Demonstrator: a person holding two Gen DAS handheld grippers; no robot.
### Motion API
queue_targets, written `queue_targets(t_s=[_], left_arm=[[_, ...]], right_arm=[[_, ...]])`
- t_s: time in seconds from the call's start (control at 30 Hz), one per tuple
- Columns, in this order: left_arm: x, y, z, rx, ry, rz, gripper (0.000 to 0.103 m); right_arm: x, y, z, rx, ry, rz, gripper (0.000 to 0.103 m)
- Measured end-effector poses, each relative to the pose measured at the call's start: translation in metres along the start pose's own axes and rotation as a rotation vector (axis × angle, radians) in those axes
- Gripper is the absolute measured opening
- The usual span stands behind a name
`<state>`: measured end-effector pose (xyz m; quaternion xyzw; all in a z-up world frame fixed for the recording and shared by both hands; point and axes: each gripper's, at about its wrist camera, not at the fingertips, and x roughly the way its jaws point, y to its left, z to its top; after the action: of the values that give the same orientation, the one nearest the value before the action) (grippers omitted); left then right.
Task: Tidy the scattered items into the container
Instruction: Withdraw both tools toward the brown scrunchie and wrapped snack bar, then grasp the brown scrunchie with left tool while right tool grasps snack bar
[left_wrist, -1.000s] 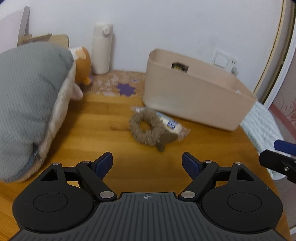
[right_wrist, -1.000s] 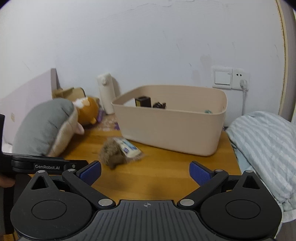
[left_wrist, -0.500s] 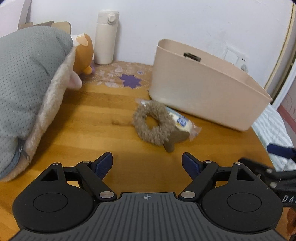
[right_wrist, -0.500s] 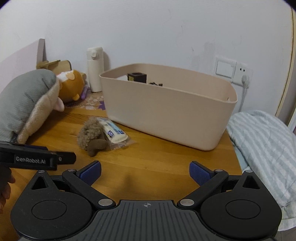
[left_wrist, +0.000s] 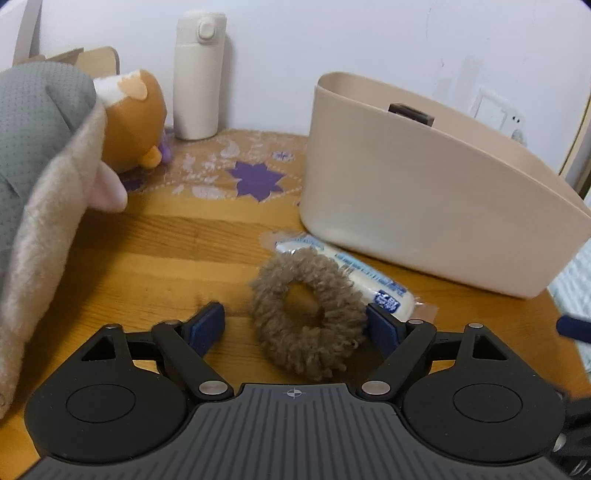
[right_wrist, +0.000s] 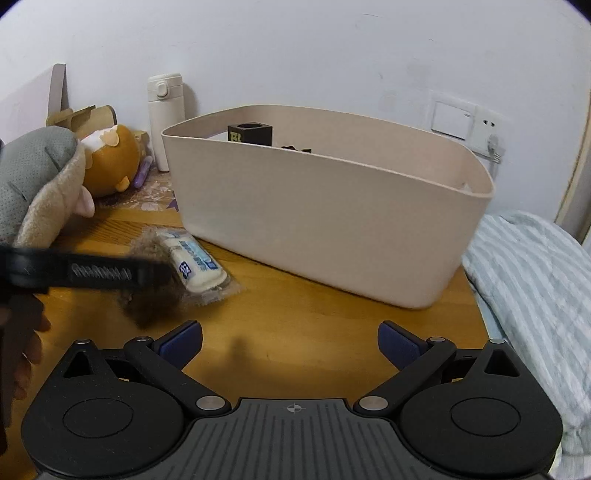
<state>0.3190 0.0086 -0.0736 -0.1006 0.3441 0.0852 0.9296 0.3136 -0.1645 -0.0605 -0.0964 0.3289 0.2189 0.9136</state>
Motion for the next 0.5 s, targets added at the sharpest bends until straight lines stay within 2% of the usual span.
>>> queue_targets(t_s=[0.17,0.3,0.5], left_arm=[[-0.002,0.017,0.000,0.012,-0.008,0.052,0.086],[-0.005,0.034,-0.003,-0.014,-0.001,0.080,0.086],[-0.011,0.042,-0.005,-0.036,-0.002,0.071,0.086]], right_arm=[[0.011,0.004,0.014,-0.038,-0.001,0.017,0.103],[0.019,0.013,0.026,-0.084,-0.003,0.067,0.103],[0.045,0.032,0.041,-0.162,0.031,0.139,0.102]])
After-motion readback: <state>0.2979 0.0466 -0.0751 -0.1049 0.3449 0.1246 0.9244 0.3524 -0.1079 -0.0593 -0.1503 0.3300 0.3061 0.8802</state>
